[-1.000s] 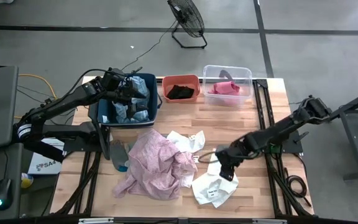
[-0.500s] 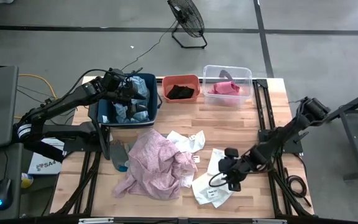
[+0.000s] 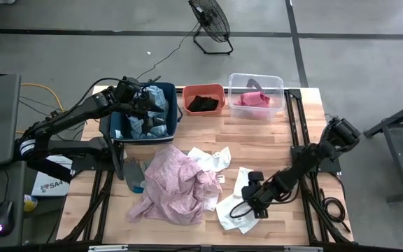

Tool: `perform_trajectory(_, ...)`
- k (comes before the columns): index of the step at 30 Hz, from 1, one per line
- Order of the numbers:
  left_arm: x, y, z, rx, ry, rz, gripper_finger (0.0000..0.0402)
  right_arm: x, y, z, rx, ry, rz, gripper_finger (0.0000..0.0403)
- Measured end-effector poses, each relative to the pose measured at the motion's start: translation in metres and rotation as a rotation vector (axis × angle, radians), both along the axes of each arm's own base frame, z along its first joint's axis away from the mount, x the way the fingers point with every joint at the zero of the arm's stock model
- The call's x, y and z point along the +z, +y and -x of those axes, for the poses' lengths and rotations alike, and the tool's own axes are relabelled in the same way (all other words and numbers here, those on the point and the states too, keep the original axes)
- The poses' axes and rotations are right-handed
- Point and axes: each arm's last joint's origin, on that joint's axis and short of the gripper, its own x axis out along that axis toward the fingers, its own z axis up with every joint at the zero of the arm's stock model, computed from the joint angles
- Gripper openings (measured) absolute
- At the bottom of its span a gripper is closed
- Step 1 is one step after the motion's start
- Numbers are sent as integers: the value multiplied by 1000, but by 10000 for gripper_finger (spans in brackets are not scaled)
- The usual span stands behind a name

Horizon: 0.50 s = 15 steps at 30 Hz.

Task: Pick & Place Cloths
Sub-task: Put the white underwear into the transparent bin

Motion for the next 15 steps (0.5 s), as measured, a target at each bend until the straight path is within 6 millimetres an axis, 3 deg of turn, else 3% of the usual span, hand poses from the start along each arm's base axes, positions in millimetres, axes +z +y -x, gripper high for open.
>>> perform_trajectory(5, 0, 0, 0, -1, 0, 0, 309, -8, -2, -2, -33, 35, 18, 197)
perform_trajectory(13, 0, 0, 0, 0, -1, 1, 309, -10, -12, -5, -53, 91, -1, 30)
perform_trajectory(15, 0, 0, 0, 0, -1, 1, 309, -9, -15, -7, -58, 113, -32, 19)
